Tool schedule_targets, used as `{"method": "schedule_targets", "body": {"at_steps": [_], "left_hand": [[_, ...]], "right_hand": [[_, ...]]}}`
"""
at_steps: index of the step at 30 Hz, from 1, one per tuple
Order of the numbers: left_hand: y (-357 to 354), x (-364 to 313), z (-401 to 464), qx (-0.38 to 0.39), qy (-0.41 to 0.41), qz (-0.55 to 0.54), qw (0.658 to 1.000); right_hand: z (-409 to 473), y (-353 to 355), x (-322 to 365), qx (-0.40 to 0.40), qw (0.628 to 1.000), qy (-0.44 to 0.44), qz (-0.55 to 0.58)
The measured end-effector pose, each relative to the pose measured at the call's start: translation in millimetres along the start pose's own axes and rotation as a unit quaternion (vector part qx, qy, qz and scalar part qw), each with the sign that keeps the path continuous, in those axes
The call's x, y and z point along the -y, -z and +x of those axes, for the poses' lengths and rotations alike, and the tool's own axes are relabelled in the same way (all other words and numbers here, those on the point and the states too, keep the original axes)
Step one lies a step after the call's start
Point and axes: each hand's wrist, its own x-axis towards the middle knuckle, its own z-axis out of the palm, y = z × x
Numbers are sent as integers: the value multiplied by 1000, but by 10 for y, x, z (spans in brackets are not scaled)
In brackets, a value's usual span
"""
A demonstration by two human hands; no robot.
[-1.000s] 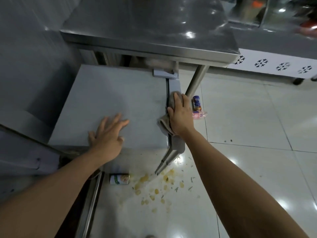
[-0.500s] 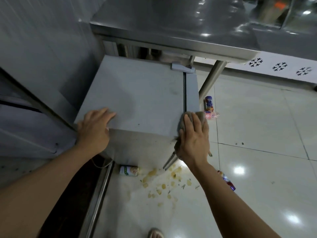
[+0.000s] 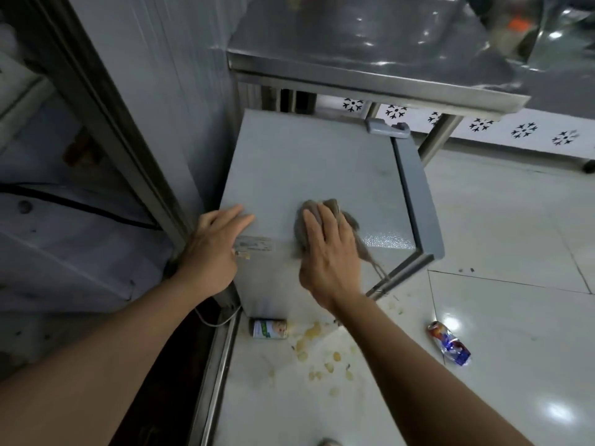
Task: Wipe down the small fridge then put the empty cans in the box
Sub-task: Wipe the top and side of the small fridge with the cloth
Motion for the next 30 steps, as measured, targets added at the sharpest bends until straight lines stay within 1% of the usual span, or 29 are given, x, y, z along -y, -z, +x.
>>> {"method": "schedule_targets", "body": {"at_steps": [1, 2, 4, 6, 7, 9, 11, 13, 16, 19, 21, 22, 24, 27, 30], "left_hand": [[4, 25, -11, 0, -10, -5, 1000], [7, 53, -13, -3, -17, -8, 1000], [-2, 108, 0, -13, -27, -13, 999], [-40, 140, 2, -32, -35, -22, 999], [-71, 154, 4, -43, -40, -27, 998], [-120, 166, 2, -67, -48, -35, 996], [-138, 194, 6, -83, -32, -65, 994], [-136, 242, 15, -87, 5, -130, 988], [-186, 276, 7, -119, 14, -234, 965], [-299, 274, -52, -183, 20, -268, 946], [-396, 285, -80, -196, 30, -290, 936], [-445, 297, -89, -200, 28, -296, 934], [-532, 324, -95, -222, 18, -303, 927], [-610, 384, -61, -258, 4, -307, 916], [-678, 466, -27, -278, -36, -306, 910]], "right_hand": [[-61, 49, -189, 5, 998, 38, -44], [-125, 101, -379, 8, 996, 44, -78], [-251, 186, -631, 2, 996, -25, -91], [-303, 151, -606, -39, 992, -93, -72], [-285, 89, -519, -61, 990, -108, -65], [-204, -72, -288, -92, 989, -111, -47], [-107, -217, -16, -121, 989, -89, -14], [-14, -317, 288, -142, 988, -62, 16], [126, -438, 656, -159, 987, -2, 28], [164, -467, 604, -138, 987, 79, 29], [118, -413, 365, -130, 981, 140, -15], [79, -379, 224, -131, 980, 147, -33], [-29, -322, -49, -150, 981, 115, -52], [-153, -328, -298, -214, 973, 62, -53], [-66, -481, -84, -288, 957, 31, -8]]}}
